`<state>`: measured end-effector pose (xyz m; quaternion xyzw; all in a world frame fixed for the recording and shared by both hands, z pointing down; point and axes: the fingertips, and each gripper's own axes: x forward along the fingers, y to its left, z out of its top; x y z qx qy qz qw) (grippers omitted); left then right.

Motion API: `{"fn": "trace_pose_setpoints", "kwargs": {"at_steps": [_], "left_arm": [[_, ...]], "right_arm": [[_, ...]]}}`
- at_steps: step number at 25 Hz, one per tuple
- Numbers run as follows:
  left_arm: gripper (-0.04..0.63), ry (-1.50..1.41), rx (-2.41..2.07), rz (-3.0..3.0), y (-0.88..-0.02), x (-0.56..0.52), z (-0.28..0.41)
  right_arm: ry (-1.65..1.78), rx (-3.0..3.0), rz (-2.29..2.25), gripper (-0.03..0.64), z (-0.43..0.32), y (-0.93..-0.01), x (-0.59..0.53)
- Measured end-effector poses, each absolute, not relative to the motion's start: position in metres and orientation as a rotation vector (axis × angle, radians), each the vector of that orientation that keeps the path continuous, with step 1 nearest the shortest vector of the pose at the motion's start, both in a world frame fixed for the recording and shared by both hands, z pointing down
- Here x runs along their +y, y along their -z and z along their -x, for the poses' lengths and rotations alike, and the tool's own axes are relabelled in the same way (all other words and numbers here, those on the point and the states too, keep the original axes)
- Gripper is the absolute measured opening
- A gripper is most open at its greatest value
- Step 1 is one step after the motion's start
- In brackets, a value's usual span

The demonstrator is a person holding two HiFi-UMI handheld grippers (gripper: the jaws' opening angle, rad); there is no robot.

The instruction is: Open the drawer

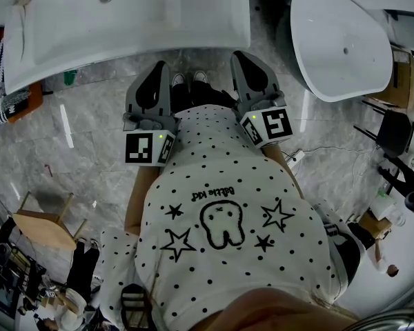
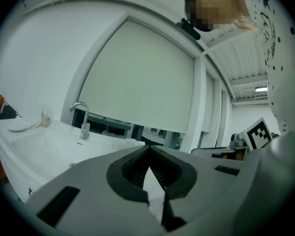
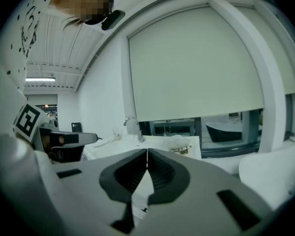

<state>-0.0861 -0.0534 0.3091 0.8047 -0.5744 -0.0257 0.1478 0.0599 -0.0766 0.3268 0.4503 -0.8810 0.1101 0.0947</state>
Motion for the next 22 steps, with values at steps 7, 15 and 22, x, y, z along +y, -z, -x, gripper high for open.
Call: {"fn": "trace_pose_setpoints", "kwargs": {"at_steps": [7, 15, 22], "left_arm": [[0.005, 0.021, -1.695, -2.288, -0.335, -0.060, 0.105], [0.043, -0.273, -1.583, -2.180, -0.445, -0.051, 0.115], [0.107, -0.466, -1.450, -2.052, -0.540, -0.052, 0.060]], "right_arm": [[-0.293, -2.620, -1.305, 0.015, -0.064, -0.332, -0.073], [-0.237, -2.603, -1.306, 0.015, -0.072, -0.338, -0.072], [-0.252, -2.579, -1.255, 0.015, -0.109, -0.339, -0.083]]}}
